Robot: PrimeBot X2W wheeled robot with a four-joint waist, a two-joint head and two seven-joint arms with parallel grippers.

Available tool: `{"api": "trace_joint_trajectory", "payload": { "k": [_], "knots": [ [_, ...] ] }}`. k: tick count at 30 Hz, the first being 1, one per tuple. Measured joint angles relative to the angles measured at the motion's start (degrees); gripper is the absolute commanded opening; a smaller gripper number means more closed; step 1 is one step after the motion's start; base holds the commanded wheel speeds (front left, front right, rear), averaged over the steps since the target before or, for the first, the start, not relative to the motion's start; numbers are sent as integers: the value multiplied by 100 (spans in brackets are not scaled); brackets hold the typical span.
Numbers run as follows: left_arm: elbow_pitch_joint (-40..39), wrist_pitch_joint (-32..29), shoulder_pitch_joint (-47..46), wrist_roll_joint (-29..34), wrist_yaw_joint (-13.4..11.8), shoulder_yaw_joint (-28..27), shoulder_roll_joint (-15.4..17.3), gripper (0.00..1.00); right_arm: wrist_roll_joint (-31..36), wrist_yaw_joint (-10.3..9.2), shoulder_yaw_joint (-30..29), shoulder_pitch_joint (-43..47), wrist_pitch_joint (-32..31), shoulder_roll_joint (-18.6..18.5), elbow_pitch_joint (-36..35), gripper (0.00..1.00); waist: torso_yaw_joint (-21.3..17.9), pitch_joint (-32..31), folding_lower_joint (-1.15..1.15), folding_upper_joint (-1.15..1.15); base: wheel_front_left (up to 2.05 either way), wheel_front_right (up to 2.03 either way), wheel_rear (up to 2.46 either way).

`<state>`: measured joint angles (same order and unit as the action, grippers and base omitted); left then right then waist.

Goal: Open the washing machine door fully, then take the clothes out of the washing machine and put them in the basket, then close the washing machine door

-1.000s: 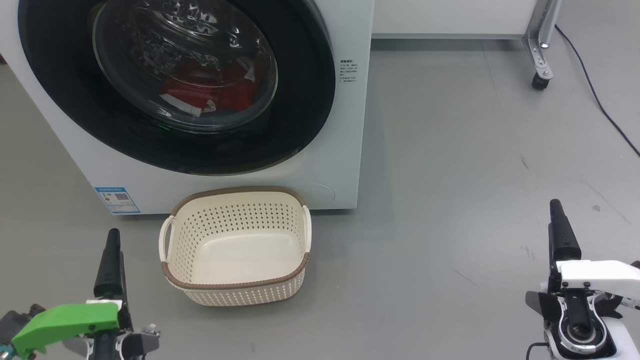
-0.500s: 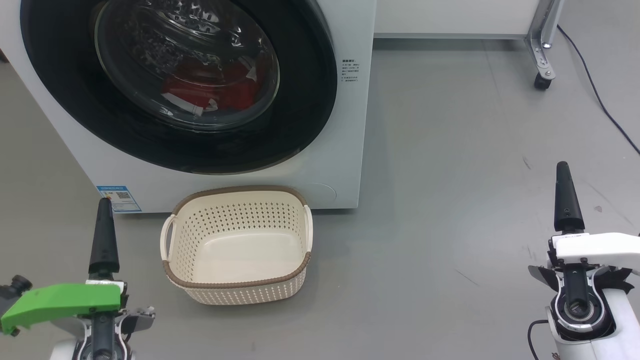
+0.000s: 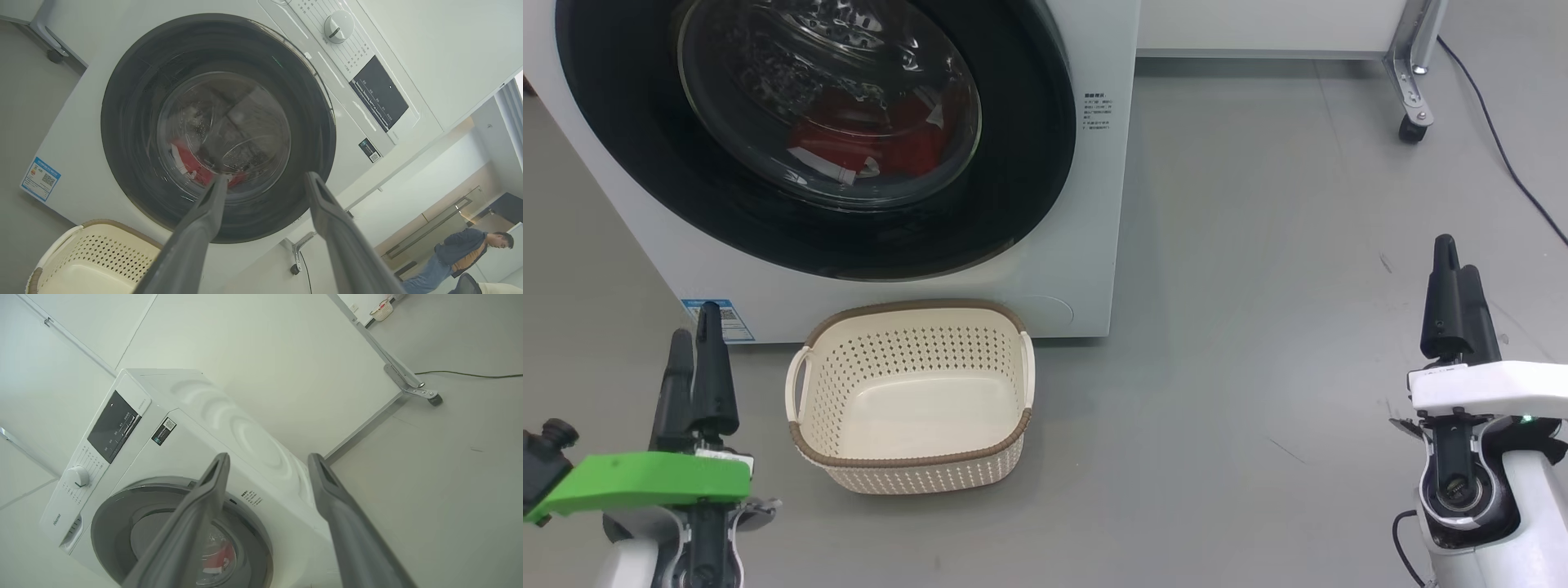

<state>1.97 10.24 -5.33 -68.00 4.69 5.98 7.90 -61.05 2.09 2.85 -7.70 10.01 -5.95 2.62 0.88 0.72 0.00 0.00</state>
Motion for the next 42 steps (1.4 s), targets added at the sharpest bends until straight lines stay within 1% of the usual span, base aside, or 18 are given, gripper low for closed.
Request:
{"api": "trace_joint_trajectory", "payload": {
  "k": [3, 5, 8, 11, 13, 15, 17, 22, 24, 27, 29, 30, 32, 39, 42],
  "knots": [
    [-34, 53, -1, 338, -46, 79, 52, 100, 371, -78, 65, -5, 51, -81, -33, 100, -2, 7, 0, 0, 0, 0, 0],
    [-53, 68, -1, 558, -93, 164, 65, 100, 590, -88, 155, -5, 92, -137, -34, 100, -2, 13, 0, 0, 0, 0, 0],
    [-64, 120, -2, 937, -147, 275, 141, 100, 864, -172, 292, -7, 141, -160, -34, 100, -1, 22, 0, 0, 0, 0, 0],
    [-64, 164, -3, 1216, -211, 372, 197, 100, 1245, -189, 452, -8, 144, -257, -32, 100, 1, 33, 0, 0, 0, 0, 0],
    [-63, 196, -3, 1435, -249, 460, 215, 100, 1438, -268, 511, -9, 166, -303, -25, 100, 2, 39, 0, 0, 0, 0, 0],
    [-57, 222, -4, 1701, -291, 559, 243, 100, 1602, -288, 575, -12, 192, -314, -14, 100, 4, 45, 0, 0, 0, 0, 0],
    [-51, 252, -4, 1864, -301, 630, 265, 100, 1818, -380, 653, -21, 196, -336, 4, 100, 4, 48, 0, 0, 0, 0, 0],
    [56, 320, -6, 2444, -428, 824, 394, 100, 2181, -524, 731, -79, 244, -346, 77, 100, 3, 48, 0, 0, 0, 0, 0],
    [82, 353, -6, 2509, -459, 864, 396, 100, 2265, -537, 749, -96, 244, -348, 104, 100, 1, 47, 0, 0, 0, 0, 0],
    [132, 402, -7, 2800, -544, 960, 401, 100, 2437, -584, 815, -110, 243, -349, 174, 100, -1, 43, 0, 0, 0, 0, 0],
    [159, 403, -10, 2927, -548, 1017, 405, 100, 2451, -593, 857, -110, 238, -304, 248, 100, -5, 38, 0, 0, 0, 0, 0],
    [192, 403, -13, 2973, -550, 1044, 407, 100, 2453, -632, 876, -110, 225, -290, 320, 100, -7, 35, 0, 0, 0, 0, 0],
    [279, 403, -13, 3050, -598, 1083, 407, 100, 2483, -636, 902, -104, 166, -300, 457, 100, -10, 29, 0, 0, 0, 0, 0],
    [521, 403, -13, 3123, -648, 1165, 405, 100, 2502, -730, 940, -81, 19, -293, 783, 100, -20, 13, 0, 0, 0, 0, 0],
    [638, 403, -13, 3128, -650, 1202, 401, 100, 2539, -732, 995, -52, -54, -291, 887, 100, -25, 10, 0, 0, 0, 0, 0]
  ]
}}
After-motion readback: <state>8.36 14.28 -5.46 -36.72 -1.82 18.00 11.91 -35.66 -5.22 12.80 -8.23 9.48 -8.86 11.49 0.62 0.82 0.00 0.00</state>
